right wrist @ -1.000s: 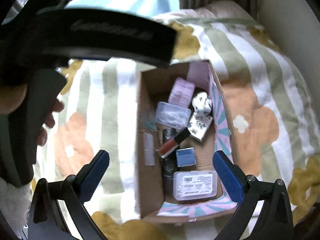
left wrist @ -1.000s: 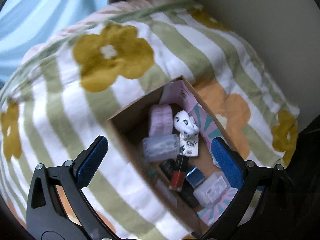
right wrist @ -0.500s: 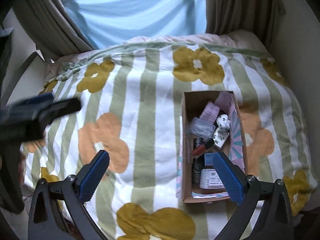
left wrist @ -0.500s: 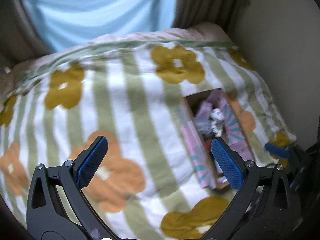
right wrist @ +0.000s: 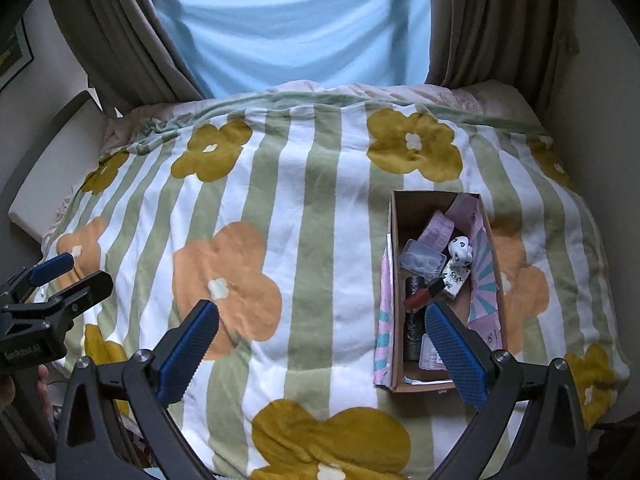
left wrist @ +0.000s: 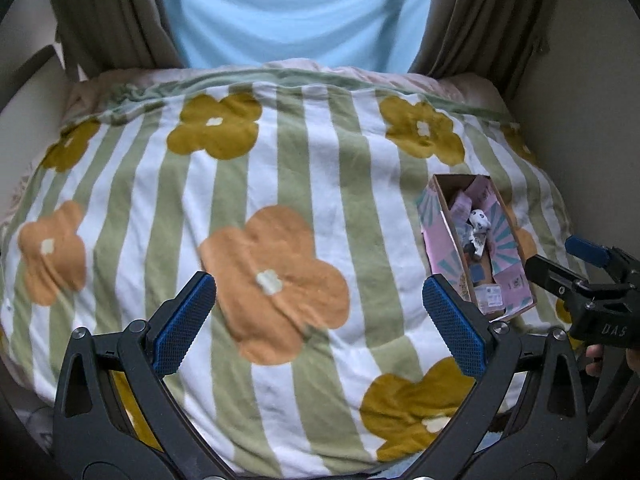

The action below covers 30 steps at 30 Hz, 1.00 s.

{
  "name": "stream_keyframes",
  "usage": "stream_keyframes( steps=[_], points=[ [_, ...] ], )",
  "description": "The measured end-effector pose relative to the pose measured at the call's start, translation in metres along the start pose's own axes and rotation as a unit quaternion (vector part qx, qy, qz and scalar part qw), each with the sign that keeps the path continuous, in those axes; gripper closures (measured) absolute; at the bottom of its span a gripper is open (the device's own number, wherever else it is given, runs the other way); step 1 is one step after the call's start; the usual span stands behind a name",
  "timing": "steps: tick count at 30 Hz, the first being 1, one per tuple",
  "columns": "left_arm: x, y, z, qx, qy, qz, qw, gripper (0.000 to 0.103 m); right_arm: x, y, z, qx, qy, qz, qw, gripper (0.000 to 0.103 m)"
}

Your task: Organize objects

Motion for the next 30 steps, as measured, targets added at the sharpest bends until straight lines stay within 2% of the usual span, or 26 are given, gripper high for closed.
stream_keyframes(
  steps=[30],
  points=[
    [0.002, -0.004, 0.003, -0.003, 0.013, 0.005, 0.9999, 0.000, -0.017, -0.002, 0.002, 0.009, 0.012, -0.015, 1.000, 0.000]
  ],
)
Point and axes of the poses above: each gripper's, at about its wrist camera, not at the fingertips, and y roughly against the way its jaws point, z to its left, x to its underside, the point moved 8 cm from there along -y, roughly the way its jaws point, and after that the axes turned 13 degrees about -z, right-handed, at the moved point
